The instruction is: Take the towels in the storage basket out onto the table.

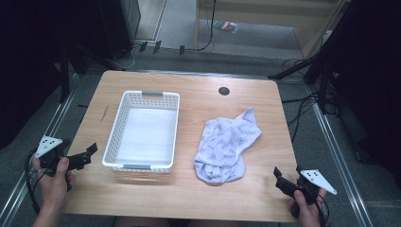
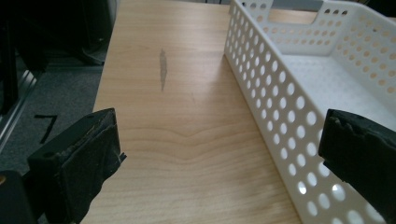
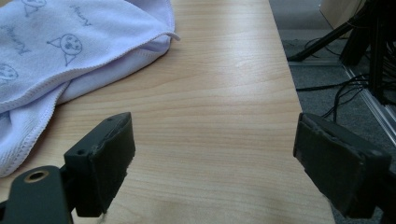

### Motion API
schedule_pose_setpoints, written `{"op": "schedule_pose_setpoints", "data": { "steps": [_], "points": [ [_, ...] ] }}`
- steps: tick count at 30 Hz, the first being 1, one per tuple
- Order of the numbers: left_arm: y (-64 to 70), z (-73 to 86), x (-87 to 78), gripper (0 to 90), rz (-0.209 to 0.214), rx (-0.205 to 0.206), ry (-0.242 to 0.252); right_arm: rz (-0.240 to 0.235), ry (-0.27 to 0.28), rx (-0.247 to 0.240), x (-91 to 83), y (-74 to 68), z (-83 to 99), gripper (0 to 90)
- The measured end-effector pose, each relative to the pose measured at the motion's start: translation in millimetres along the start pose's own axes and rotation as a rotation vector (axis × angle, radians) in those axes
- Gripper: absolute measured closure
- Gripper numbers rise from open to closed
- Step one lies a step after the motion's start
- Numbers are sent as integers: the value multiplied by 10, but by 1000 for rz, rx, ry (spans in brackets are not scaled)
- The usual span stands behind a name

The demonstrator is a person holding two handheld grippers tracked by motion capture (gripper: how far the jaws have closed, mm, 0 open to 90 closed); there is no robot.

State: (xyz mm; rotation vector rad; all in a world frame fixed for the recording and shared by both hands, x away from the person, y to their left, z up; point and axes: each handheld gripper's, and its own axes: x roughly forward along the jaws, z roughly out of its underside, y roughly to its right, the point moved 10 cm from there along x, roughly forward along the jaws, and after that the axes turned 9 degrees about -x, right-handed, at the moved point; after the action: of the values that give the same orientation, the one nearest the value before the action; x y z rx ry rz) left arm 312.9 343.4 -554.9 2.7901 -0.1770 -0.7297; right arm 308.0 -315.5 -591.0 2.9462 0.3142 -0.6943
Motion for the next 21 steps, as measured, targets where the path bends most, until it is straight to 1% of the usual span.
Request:
{"op": "schedule_pose_setpoints", "data": {
  "steps": [2,6,8,9,13,19,21],
  "points": [
    [-40,46,0,0,-7,4,-5,0,0,0,0,0,0,128],
    [-140,163,-15,0,-20,-9,-18,0,-1,2,0,-1,0,128],
    [-187,214,-22,0,-37,9,-26,-1,0,1,1,-3,0,128],
    [-202,232,-24,0,-39,6,-27,-1,0,1,0,-2,0,128],
    [-244,291,-43,0,-35,0,-30,-1,1,0,0,0,-1,127],
    [-265,415,-36,0,-37,16,-52,-3,2,-1,-1,-3,-2,128],
    [-267,450,-29,0,-36,16,-58,-3,3,-1,-2,-2,-2,127]
  ]
}}
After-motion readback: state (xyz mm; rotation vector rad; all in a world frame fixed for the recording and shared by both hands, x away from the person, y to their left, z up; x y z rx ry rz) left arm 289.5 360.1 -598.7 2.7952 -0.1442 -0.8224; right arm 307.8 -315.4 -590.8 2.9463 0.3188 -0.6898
